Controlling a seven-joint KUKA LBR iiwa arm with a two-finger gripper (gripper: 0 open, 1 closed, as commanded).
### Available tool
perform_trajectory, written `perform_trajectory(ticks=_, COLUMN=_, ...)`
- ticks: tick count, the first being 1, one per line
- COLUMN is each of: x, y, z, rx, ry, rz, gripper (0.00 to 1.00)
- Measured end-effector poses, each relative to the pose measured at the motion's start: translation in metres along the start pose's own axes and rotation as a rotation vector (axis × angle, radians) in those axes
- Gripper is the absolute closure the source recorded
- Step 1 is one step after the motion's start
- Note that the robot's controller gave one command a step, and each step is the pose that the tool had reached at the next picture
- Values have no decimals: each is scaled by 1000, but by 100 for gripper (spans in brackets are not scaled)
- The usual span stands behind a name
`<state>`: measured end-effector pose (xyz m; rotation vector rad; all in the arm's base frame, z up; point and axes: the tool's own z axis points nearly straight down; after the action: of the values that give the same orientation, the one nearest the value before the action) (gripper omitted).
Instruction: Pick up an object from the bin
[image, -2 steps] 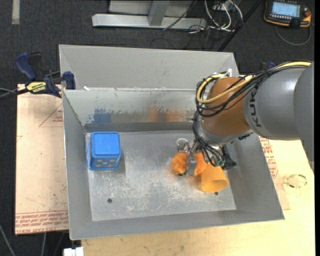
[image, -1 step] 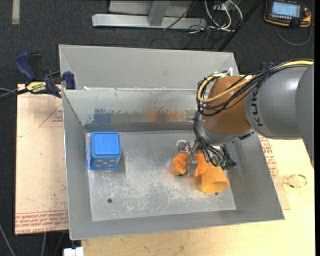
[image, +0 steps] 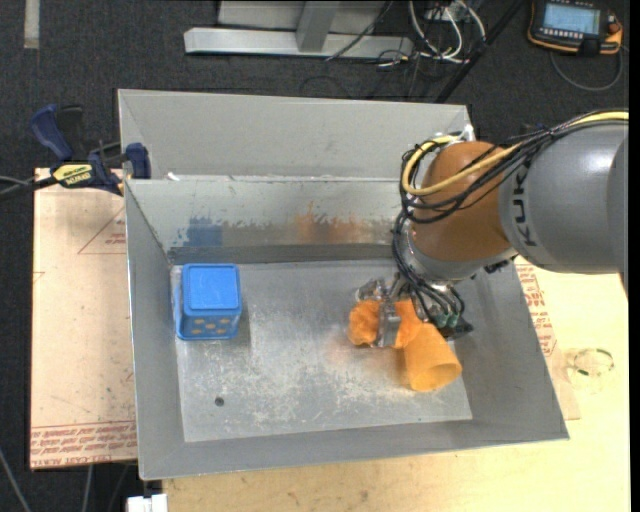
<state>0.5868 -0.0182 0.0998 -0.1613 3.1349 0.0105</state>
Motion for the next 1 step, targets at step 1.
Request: perform_trajectory(ticks=1, x=-3, y=0, z=-15, rx=2, ry=-10, rz=0, gripper=100)
